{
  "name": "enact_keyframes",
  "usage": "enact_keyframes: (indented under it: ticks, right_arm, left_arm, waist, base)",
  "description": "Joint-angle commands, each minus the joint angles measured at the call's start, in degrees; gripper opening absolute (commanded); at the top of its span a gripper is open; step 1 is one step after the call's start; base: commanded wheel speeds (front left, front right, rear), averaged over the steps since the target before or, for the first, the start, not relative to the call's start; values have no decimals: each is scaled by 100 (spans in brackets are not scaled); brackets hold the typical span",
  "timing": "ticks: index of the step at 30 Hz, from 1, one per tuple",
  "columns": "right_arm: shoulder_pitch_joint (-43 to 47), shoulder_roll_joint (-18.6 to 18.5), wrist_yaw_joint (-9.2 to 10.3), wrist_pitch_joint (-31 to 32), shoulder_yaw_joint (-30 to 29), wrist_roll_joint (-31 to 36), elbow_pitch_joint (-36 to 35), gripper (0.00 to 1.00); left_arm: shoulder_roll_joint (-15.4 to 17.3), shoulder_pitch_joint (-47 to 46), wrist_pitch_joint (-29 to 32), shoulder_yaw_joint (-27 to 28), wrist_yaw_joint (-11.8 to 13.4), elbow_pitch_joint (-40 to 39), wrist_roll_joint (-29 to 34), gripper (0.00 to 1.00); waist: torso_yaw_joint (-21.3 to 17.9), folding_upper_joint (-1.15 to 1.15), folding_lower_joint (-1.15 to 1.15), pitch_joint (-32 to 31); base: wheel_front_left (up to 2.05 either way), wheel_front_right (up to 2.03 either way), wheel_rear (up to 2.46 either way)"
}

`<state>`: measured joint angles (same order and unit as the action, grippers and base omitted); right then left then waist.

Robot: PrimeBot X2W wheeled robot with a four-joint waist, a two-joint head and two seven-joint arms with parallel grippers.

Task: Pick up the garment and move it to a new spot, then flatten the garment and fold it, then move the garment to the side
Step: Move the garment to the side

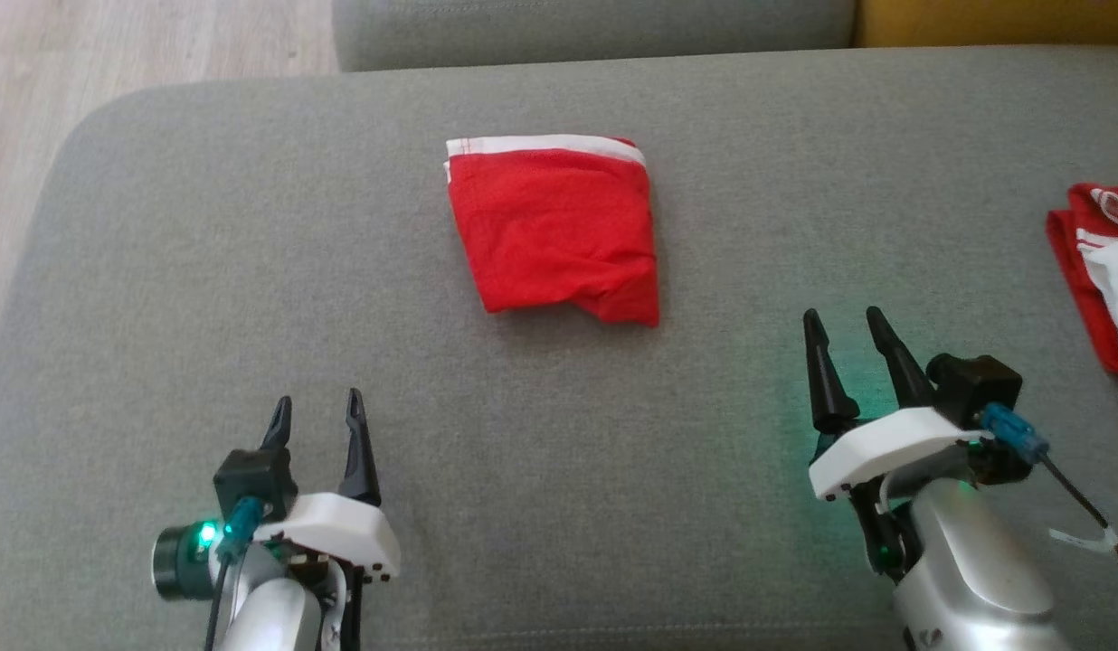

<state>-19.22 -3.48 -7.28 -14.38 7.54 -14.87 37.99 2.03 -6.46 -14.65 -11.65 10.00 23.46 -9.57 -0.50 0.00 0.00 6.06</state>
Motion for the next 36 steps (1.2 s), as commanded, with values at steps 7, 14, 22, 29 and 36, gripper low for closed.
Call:
enact_keyframes:
  ticks: [7,14,22,29,36]
  right_arm:
    - [-402,59,-21,-62,368,-98,-7,100]
    - [-1138,59,-21,-62,528,-326,340,100]
    - [-2004,60,-21,-54,168,-298,1425,100]
    - [-2509,60,-21,45,240,-637,2421,49]
    - [-2603,60,-21,-35,667,-1079,2439,0]
  left_arm:
    - [85,-339,-35,-16,-43,-301,-18,100]
    - [85,-621,-35,-426,-50,-372,-145,100]
    - [85,-783,-35,-857,-42,-379,-274,100]
    - [85,-821,-35,-875,-64,-462,-427,100]
    - [85,-876,-35,-743,-73,-428,-290,100]
  waist:
    - [296,0,0,356]
    - [874,0,0,849]
    - [1502,0,0,1155]
    - [1609,0,0,1325]
    - [1259,0,0,1274]
  base:
    - [0,0,0]
    - [0,0,0]
    - [0,0,0]
    - [0,0,0]
    - [0,0,0]
